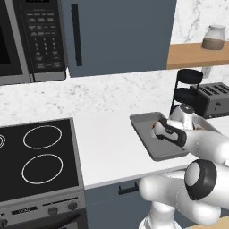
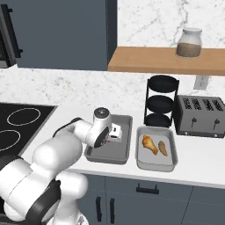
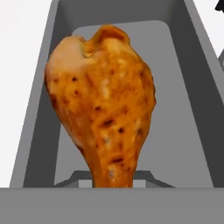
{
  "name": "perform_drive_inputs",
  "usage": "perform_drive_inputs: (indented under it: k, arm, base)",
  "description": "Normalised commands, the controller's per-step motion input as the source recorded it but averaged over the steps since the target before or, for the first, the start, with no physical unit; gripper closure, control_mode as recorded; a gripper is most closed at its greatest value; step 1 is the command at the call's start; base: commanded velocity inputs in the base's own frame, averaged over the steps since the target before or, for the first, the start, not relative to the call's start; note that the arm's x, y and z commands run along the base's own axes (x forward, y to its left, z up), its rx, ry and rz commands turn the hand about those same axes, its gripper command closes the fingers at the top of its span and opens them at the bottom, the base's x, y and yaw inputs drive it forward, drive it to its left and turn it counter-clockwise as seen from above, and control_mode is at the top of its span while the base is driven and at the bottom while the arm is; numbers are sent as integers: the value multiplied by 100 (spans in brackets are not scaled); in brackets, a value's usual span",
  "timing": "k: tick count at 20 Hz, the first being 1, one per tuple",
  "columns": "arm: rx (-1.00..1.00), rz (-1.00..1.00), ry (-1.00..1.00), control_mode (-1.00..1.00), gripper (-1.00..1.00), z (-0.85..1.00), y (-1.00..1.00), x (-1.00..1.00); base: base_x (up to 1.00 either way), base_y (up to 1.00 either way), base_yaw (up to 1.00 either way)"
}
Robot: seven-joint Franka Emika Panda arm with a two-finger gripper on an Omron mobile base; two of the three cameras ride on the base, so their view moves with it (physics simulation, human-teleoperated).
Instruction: Place one sweet potato and one chicken drumstick in each tupperware on the nearby counter, to pack two identical lunches.
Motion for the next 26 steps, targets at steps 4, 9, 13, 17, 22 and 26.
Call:
perform_drive_inputs:
  k: [4,9,13,17,22,26]
  arm:
    - [0,0,1,-100,100,-30,0,41]
    - [0,0,-1,-100,-100,-7,5,5]
    - [-3,0,-10,-100,-100,26,23,-1]
    - [-10,0,-16,-100,-100,71,39,-40]
    - [-14,-2,-21,-100,-100,68,37,-92]
    - [-6,-12,-15,-100,-100,33,1,-100]
  base:
    - [0,0,0]
    - [0,0,0]
    - [0,0,0]
    - [0,0,0]
    - [0,0,0]
    - [0,0,0]
